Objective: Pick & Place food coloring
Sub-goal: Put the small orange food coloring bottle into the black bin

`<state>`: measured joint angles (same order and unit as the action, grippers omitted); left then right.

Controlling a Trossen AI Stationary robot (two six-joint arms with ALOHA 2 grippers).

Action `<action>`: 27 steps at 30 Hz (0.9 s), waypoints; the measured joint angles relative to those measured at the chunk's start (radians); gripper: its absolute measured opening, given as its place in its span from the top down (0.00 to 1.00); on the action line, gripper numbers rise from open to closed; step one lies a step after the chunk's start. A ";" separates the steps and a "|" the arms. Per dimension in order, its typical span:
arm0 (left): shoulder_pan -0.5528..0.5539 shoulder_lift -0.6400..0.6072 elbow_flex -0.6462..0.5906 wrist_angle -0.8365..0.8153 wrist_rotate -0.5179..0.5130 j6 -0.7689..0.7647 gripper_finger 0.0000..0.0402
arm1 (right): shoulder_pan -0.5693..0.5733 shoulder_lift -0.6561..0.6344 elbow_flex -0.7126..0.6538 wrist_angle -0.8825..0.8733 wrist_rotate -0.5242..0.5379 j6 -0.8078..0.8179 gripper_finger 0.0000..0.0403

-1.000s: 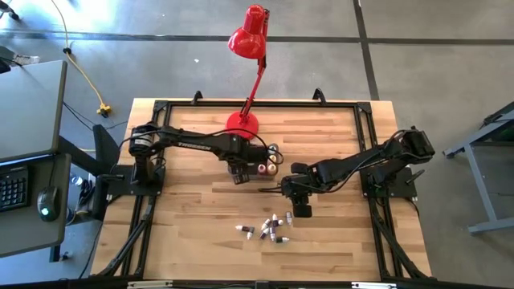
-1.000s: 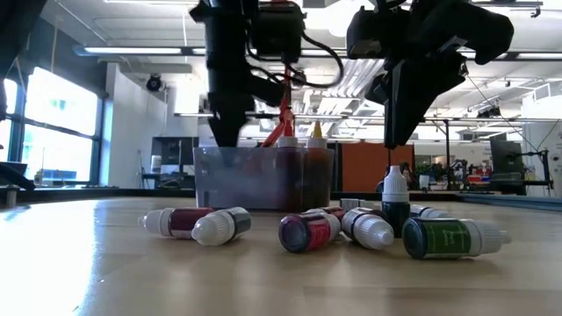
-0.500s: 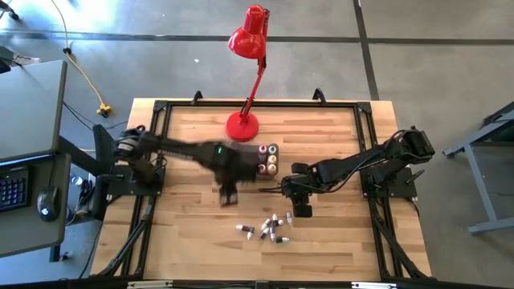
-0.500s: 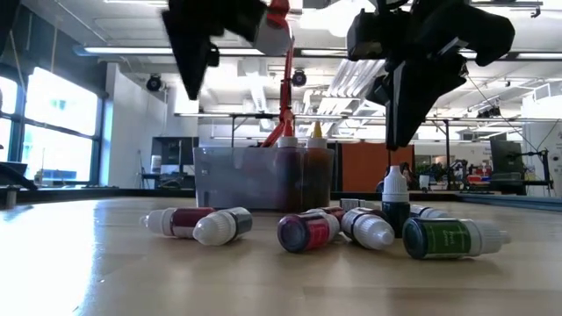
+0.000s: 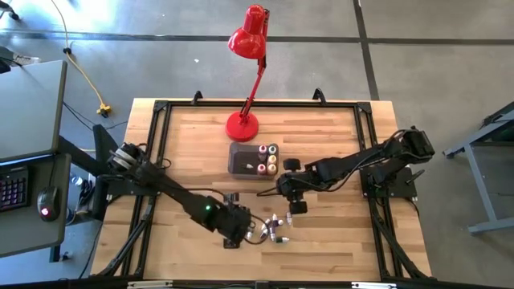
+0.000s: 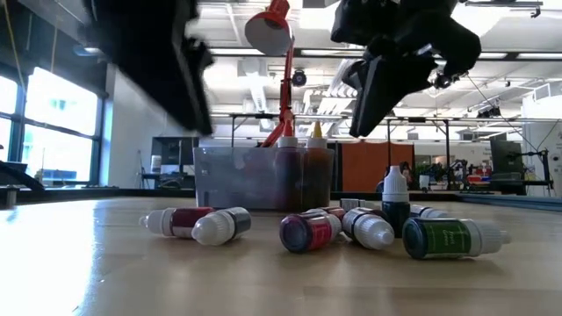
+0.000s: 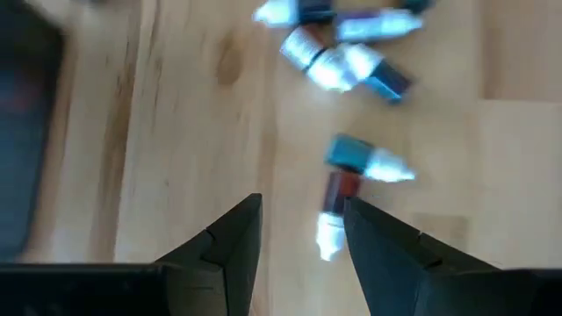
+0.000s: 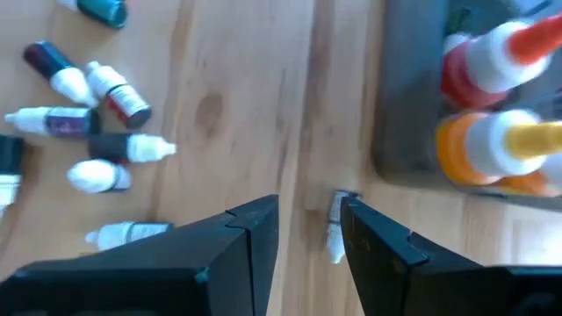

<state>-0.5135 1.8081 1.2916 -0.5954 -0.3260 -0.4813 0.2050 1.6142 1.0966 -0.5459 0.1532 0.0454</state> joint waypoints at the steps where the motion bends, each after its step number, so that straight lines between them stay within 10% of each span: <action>1: 0.005 0.011 -0.018 0.032 0.004 -0.021 0.60 | -0.004 0.000 0.000 -0.010 -0.017 0.014 0.71; 27: 0.062 0.038 -0.098 0.130 0.267 0.041 0.60 | -0.011 0.000 0.000 -0.048 -0.037 0.156 0.71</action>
<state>-0.4519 1.8460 1.1940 -0.4658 -0.0592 -0.4400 0.1940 1.6146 1.0966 -0.5940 0.1165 0.2016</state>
